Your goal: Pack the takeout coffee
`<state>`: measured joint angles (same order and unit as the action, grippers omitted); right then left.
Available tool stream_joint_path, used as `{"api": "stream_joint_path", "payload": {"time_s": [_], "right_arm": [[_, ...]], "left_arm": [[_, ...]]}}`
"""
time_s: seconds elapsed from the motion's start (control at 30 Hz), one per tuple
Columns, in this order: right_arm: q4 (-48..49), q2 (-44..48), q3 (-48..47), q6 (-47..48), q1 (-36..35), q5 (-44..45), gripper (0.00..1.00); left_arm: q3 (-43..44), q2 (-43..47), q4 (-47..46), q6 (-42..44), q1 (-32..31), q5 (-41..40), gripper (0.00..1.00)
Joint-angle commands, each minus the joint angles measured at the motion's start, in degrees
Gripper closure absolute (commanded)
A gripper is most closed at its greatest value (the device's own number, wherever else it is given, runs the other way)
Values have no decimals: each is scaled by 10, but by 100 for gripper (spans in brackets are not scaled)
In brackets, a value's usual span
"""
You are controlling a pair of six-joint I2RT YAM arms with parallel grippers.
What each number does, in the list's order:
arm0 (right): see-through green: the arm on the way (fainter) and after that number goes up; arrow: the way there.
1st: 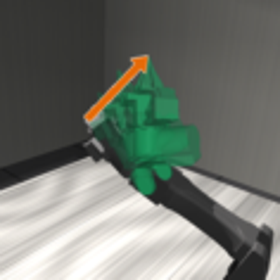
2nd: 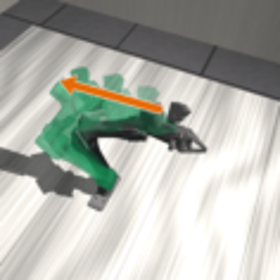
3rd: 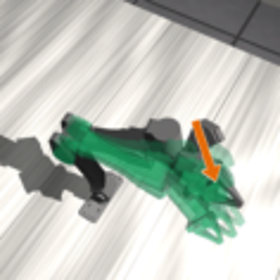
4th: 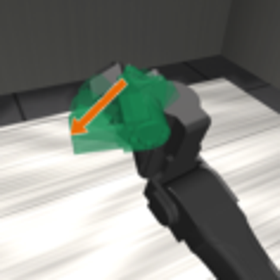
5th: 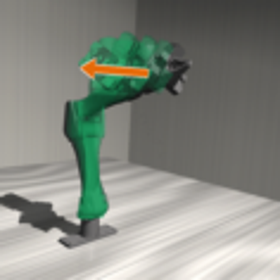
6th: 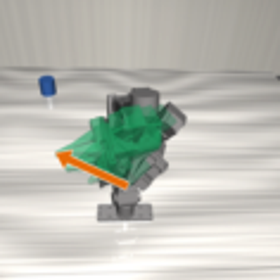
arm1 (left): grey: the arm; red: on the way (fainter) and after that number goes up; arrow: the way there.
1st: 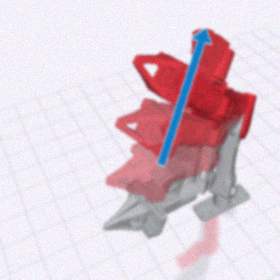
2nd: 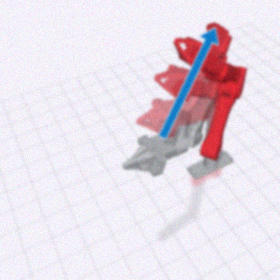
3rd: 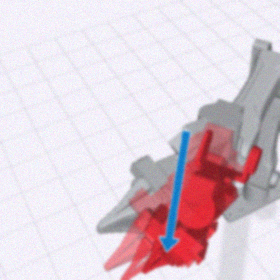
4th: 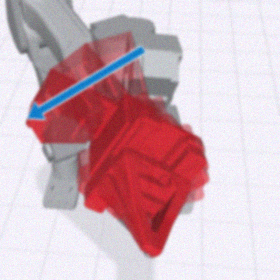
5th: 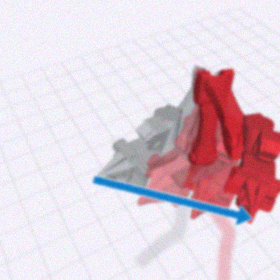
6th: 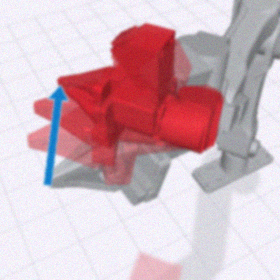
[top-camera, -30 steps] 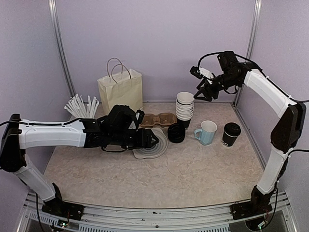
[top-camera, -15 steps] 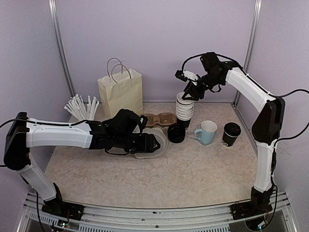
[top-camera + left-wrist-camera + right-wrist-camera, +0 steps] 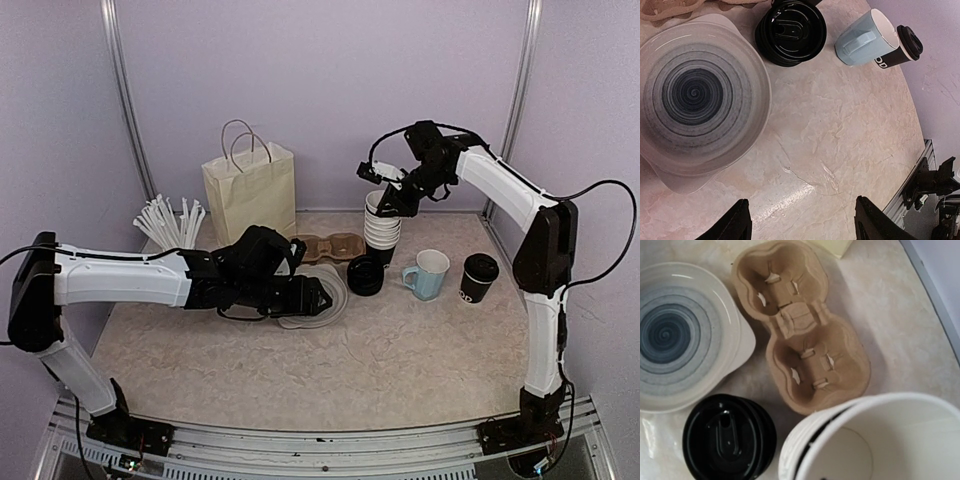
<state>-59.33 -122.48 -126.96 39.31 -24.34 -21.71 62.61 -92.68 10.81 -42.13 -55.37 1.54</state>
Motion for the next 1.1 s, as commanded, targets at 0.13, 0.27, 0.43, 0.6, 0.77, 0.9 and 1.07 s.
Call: {"api": "stream_joint_path", "payload": {"time_s": [0.13, 0.27, 0.43, 0.6, 0.77, 0.9, 1.07], "right_arm": [[-2, -3, -17, -6, -6, 6, 96], [2, 10, -18, -4, -6, 11, 100], [14, 29, -32, 13, -4, 63, 100], [31, 57, -49, 17, 7, 64, 100], [17, 61, -41, 20, 5, 66, 100], [23, 92, -43, 20, 5, 52, 100], [30, 140, -51, 23, 2, 33, 100]], "left_arm": [[2, -3, -9, 3, 1, 9, 31], [5, -7, -10, 2, 2, 12, 31], [7, -12, -11, 3, 2, 14, 31], [10, -15, -12, 3, 3, 17, 31], [17, -17, -9, 7, 4, 17, 31], [28, -15, 1, 14, 5, 7, 31], [58, -11, 38, 38, 10, -20, 31]]}}
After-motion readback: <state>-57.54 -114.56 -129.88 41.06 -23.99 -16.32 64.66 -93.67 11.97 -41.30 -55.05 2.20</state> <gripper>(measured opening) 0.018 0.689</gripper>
